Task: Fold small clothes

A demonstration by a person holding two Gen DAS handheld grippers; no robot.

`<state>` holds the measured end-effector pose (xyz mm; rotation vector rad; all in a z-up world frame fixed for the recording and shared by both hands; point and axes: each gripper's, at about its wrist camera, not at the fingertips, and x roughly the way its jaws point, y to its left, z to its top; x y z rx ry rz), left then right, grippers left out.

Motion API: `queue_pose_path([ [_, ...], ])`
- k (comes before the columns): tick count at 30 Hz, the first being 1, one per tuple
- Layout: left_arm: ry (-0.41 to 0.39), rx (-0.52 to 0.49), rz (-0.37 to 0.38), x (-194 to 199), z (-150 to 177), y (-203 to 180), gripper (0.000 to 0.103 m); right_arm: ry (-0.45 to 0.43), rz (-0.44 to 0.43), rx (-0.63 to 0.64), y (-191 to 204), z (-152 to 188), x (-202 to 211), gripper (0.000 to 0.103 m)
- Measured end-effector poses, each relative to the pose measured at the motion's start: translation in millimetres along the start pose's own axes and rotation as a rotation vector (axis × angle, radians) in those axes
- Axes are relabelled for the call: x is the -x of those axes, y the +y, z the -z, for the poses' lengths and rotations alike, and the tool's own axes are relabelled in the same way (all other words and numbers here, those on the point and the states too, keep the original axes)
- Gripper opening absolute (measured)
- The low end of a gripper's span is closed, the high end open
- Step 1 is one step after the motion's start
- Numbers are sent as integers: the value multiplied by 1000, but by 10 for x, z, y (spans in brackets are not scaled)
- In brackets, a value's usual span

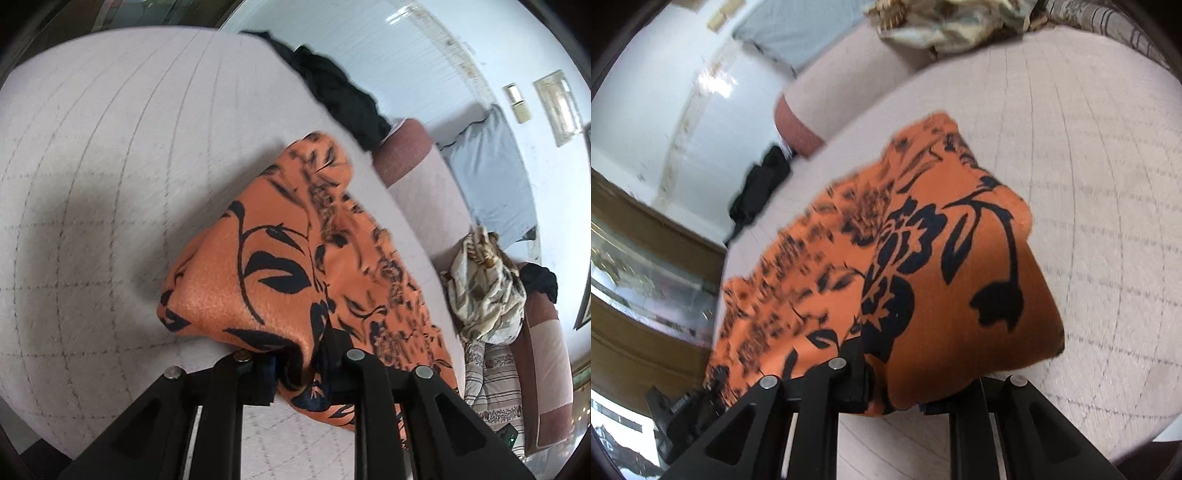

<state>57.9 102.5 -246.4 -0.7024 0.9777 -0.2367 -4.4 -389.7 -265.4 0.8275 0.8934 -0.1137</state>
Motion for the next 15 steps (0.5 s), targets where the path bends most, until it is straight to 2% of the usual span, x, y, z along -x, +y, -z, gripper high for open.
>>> queue_pose_path([
  [3, 23, 41, 1, 36, -22, 88, 35, 75, 0, -33, -45, -25, -5, 26],
  [5, 10, 49, -6, 121, -49, 149, 37, 94, 5, -20, -27, -32, 80, 36],
  [7, -11, 38, -29, 209, -66, 186, 42, 153, -4, -6, -35, 15, 188, 65],
  [9, -65, 12, -75, 338, -81, 193, 43, 202, -36, 2, -73, 78, 360, 65],
  [11, -126, -37, -129, 454, -99, 142, 44, 210, -40, 61, -53, 115, 513, 65],
  [13, -211, -95, -182, 571, -89, 49, 51, 164, -38, 141, 33, 103, 707, 63],
  [14, -258, -134, -195, 630, -71, -27, 53, 123, -37, 174, 96, 67, 792, 62],
  [15, -291, -179, -189, 681, -41, -123, 56, 84, -35, 200, 138, 26, 856, 57],
])
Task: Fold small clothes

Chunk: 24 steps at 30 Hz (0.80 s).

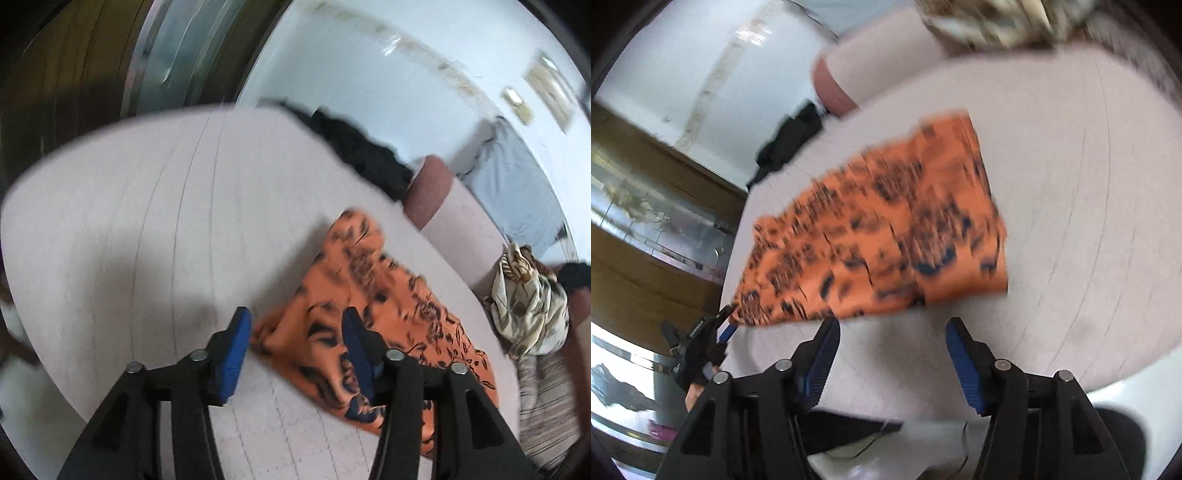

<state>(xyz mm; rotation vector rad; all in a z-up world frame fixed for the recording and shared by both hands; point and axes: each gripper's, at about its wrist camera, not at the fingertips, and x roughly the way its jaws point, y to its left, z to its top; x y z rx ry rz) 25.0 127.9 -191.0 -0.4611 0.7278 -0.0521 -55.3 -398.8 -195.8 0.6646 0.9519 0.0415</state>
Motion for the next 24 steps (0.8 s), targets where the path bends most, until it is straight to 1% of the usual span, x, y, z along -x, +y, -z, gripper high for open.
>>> queue_pose_path([
  [1, -20, -29, 12, 43, -1, -70, 61, -42, 7, 28, 59, -79, 27, 50],
  [2, -43, -71, 26, 92, 10, -160, 65, -68, 17, 47, 101, -162, 13, 47],
  [3, -62, -116, 41, 126, 34, -242, 73, -87, 35, 57, 127, -255, -38, 42],
  [4, -62, -142, 57, 124, 56, -296, 78, -105, 62, 58, 135, -368, -137, 39],
  [5, -48, -154, 74, 92, 74, -346, 78, -113, 82, 56, 160, -456, -248, 39],
  [7, 10, -153, 116, -11, 120, -375, 78, -122, 133, 43, 125, -606, -467, 39],
  [8, 85, -146, 124, -147, 157, -378, 78, -119, 148, 19, 79, -665, -577, 39],
  [10, 173, -116, 94, -340, 211, -319, 78, -97, 163, -58, -61, -732, -805, 39],
  [12, 219, -116, 54, -482, 244, -266, 78, -61, 193, -96, -218, -732, -948, 37],
  [13, 230, -145, 27, -535, 257, -270, 78, -39, 200, -110, -298, -726, -1025, 37],
  [14, 226, -169, 16, -529, 271, -300, 78, -50, 198, -112, -325, -728, -1028, 35],
  [16, 218, -193, 6, -510, 277, -341, 78, -58, 209, -90, -263, -745, -985, 35],
  [17, 213, -187, 13, -492, 268, -334, 78, -77, 205, -79, -228, -737, -953, 38],
  [18, 205, -161, 32, -458, 248, -306, 78, -99, 186, -73, -190, -714, -919, 38],
  [20, 173, -108, 74, -354, 205, -249, 78, -111, 119, -37, -59, -663, -903, 38],
  [21, 160, -102, 77, -304, 213, -241, 78, -113, 96, -12, 19, -633, -911, 38],
  [22, 145, -98, 63, -253, 206, -219, 78, -123, 72, 27, 135, -592, -905, 38],
  [24, 142, -80, 44, -208, 201, -203, 78, -140, 17, 102, 372, -499, -899, 38],
])
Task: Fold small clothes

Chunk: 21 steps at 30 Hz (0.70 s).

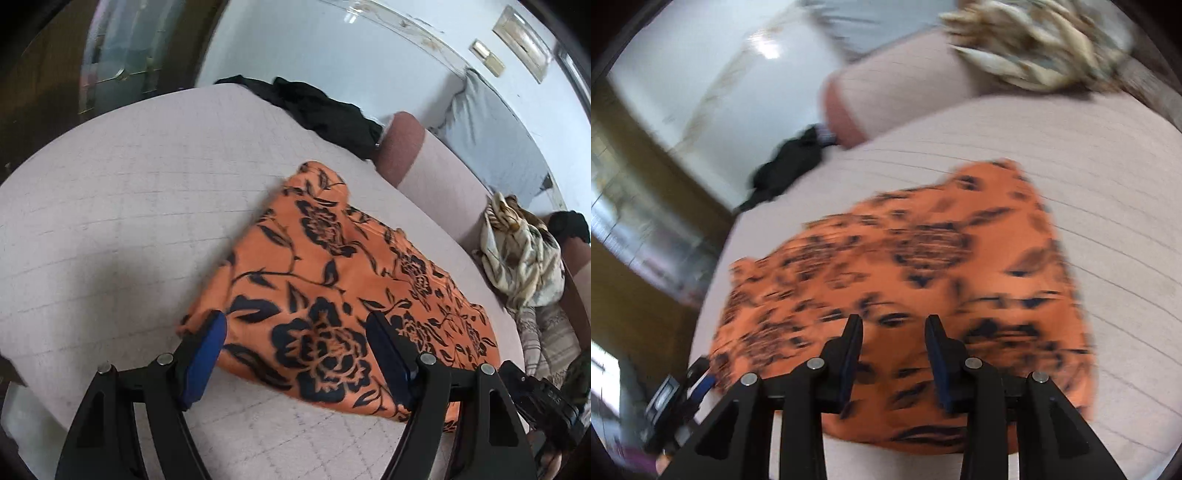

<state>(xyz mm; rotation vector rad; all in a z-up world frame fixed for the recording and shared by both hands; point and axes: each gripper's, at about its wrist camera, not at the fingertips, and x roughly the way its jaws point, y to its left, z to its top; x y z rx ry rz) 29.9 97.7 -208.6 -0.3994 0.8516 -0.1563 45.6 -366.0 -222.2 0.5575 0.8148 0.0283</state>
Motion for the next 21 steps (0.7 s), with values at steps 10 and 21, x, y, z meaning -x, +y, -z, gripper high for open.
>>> queue_pose_path([
  [10, 87, 158, 15, 110, 368, 133, 78, 135, -200, 64, 633, 320, -425, 38],
  [21, 128, 378, 37, -170, 213, 275, 83, 282, -181, 41, 493, 433, -668, 37],
])
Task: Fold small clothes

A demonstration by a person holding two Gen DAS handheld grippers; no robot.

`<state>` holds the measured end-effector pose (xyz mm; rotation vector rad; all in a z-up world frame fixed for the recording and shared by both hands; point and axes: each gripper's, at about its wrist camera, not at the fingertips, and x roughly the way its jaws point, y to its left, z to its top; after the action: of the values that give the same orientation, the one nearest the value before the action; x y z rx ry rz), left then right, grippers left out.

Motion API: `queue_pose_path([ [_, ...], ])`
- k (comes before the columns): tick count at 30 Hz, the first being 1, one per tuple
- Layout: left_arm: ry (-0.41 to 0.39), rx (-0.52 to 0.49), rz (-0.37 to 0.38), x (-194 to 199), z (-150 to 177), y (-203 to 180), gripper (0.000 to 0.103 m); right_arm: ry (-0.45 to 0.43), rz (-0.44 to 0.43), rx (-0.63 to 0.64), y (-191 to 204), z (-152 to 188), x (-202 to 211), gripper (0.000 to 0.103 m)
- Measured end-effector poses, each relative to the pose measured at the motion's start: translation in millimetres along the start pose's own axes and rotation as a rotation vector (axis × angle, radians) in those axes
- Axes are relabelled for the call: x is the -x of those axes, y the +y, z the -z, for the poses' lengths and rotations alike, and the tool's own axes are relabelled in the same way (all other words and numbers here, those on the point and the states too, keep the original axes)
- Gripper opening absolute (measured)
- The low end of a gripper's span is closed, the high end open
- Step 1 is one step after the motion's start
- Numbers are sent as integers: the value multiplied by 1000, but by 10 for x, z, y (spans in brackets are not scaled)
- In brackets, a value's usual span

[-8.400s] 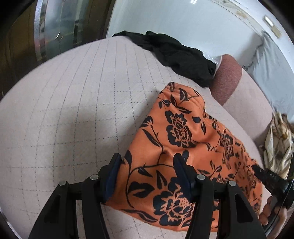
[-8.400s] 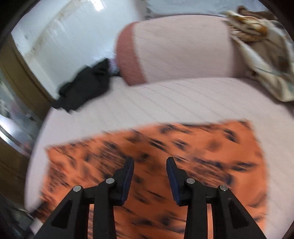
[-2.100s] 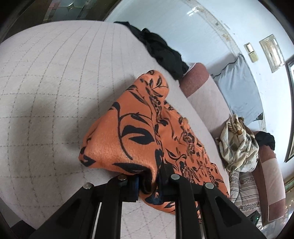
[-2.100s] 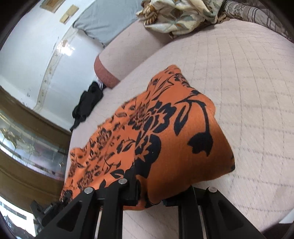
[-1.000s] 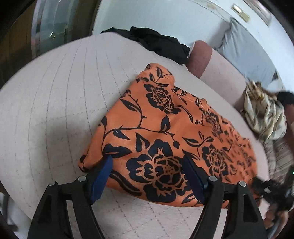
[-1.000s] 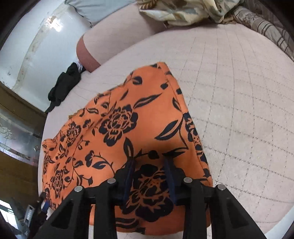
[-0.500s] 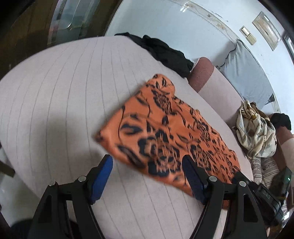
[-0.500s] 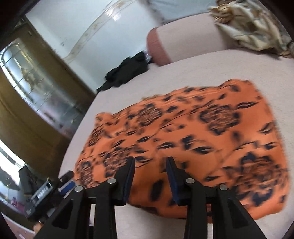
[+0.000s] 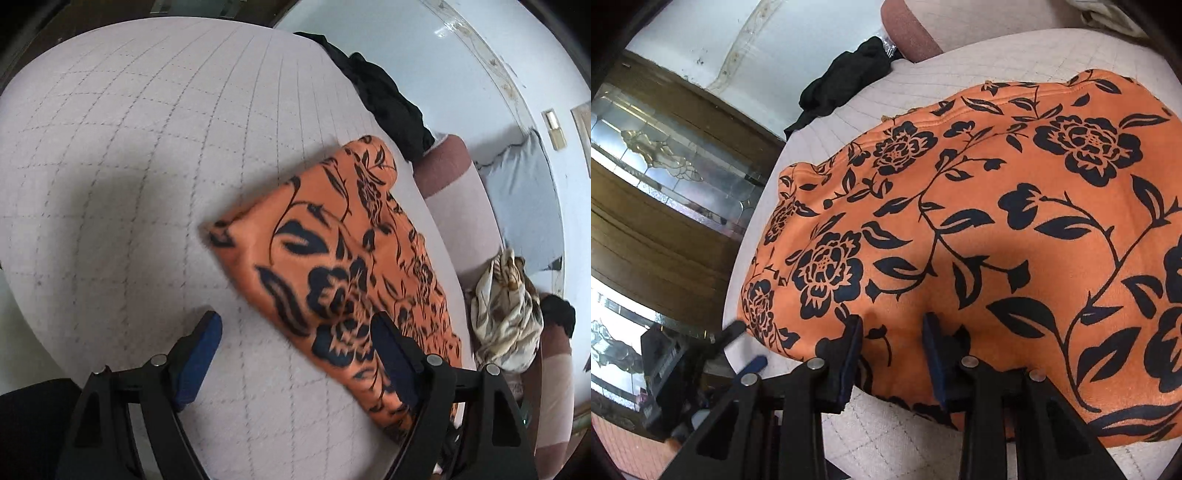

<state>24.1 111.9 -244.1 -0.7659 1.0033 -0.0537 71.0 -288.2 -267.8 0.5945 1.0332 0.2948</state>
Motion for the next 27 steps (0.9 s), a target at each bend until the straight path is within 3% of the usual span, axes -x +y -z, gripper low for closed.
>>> queue_pose_path([
  [6, -19, 10, 31, -160, -104, -173, 82, -9, 43, 78, 80, 26, 1, 36],
  [8, -29, -27, 21, -210, -77, -287, 66, -8, 45, 84, 88, 19, -21, 35],
  [10, -23, -86, -2, -279, -33, -401, 37, -5, 42, 86, 81, 7, -32, 33],
  [19, -38, -86, -18, -390, -51, -436, 38, 22, -7, 52, -18, -43, -10, 26],
  [22, -65, -186, -90, -355, -31, -644, 21, 13, -51, -7, -137, -90, 90, 26],
  [27, -182, -398, -100, -138, 140, -1199, 17, -133, -22, -159, -593, -226, 541, 26],
])
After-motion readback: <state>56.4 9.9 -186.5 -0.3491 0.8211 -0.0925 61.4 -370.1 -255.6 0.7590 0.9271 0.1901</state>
